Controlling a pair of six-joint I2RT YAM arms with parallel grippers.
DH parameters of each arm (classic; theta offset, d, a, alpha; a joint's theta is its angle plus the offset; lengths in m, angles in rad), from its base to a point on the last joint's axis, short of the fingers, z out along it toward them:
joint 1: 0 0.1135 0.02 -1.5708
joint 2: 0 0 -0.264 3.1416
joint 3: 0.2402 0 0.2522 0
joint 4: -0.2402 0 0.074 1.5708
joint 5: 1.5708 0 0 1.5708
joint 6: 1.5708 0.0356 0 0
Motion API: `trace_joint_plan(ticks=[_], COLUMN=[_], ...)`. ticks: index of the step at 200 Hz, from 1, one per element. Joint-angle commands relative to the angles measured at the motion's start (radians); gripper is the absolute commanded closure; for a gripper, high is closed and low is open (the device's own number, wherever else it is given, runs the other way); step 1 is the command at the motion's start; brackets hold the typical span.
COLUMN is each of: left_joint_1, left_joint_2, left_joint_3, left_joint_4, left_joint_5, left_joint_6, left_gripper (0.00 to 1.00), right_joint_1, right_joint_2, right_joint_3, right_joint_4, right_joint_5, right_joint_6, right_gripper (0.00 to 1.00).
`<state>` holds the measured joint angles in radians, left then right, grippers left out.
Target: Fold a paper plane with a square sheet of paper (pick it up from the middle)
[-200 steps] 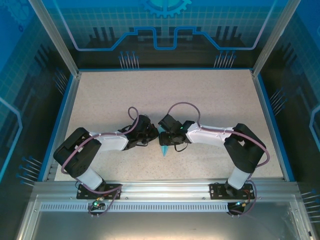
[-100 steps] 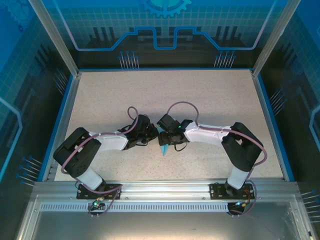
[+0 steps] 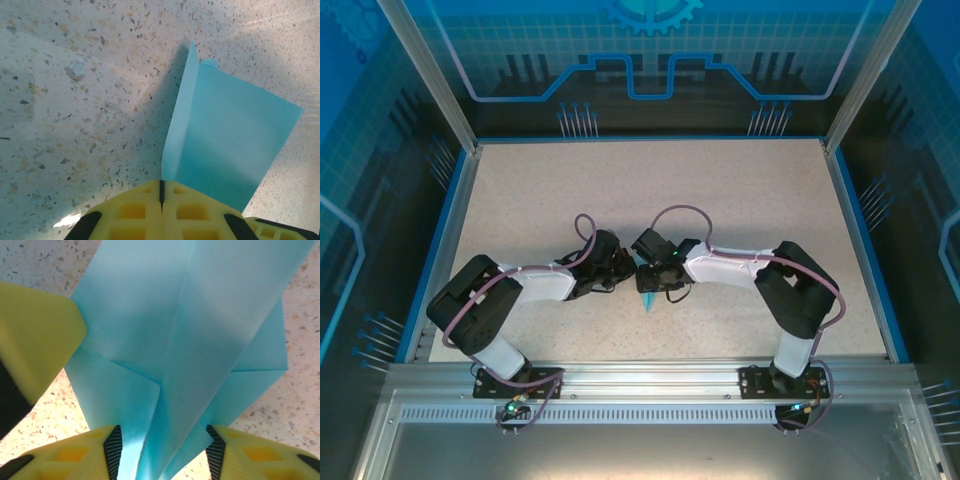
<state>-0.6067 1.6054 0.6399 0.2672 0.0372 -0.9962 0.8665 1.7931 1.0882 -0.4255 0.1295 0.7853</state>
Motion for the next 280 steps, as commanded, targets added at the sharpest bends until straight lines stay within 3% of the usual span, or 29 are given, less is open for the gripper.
trace_joint_plan(ticks=[1,49,109,131,174,229,280], left_joint_1=[0.005,0.005,0.031,0.066,0.137,0.154,0.153], left_joint_2=[0.0,-0.021,-0.099,-0.141,-0.214,-0.224,-0.202], left_joint_3=[-0.006,-0.004,0.0,-0.005,-0.022,-0.03,-0.022], left_joint_4=[-0.017,-0.04,-0.132,-0.188,-0.32,-0.351,-0.355], left_joint_5=[0.029,0.021,-0.006,-0.021,-0.064,-0.075,-0.071], left_joint_6=[-0.002,0.004,-0.005,0.003,0.016,0.022,0.024], left_gripper=[1.0,1.0,0.66,0.53,0.39,0.34,0.32], right_joint_1=[0.017,0.017,0.017,0.008,-0.027,-0.037,-0.033], right_joint_2=[0.024,0.028,0.017,-0.004,-0.028,0.048,0.098], right_joint_3=[0.02,0.027,0.044,0.061,0.077,0.132,0.16], right_joint_4=[0.009,0.005,-0.04,-0.093,-0.163,-0.192,-0.2], right_joint_5=[-0.028,-0.02,0.034,0.09,0.156,0.164,0.137], right_joint_6=[0.017,0.037,0.039,0.012,-0.038,-0.073,-0.086], right_gripper=[0.58,0.75,0.94,0.96,0.98,0.96,0.86])
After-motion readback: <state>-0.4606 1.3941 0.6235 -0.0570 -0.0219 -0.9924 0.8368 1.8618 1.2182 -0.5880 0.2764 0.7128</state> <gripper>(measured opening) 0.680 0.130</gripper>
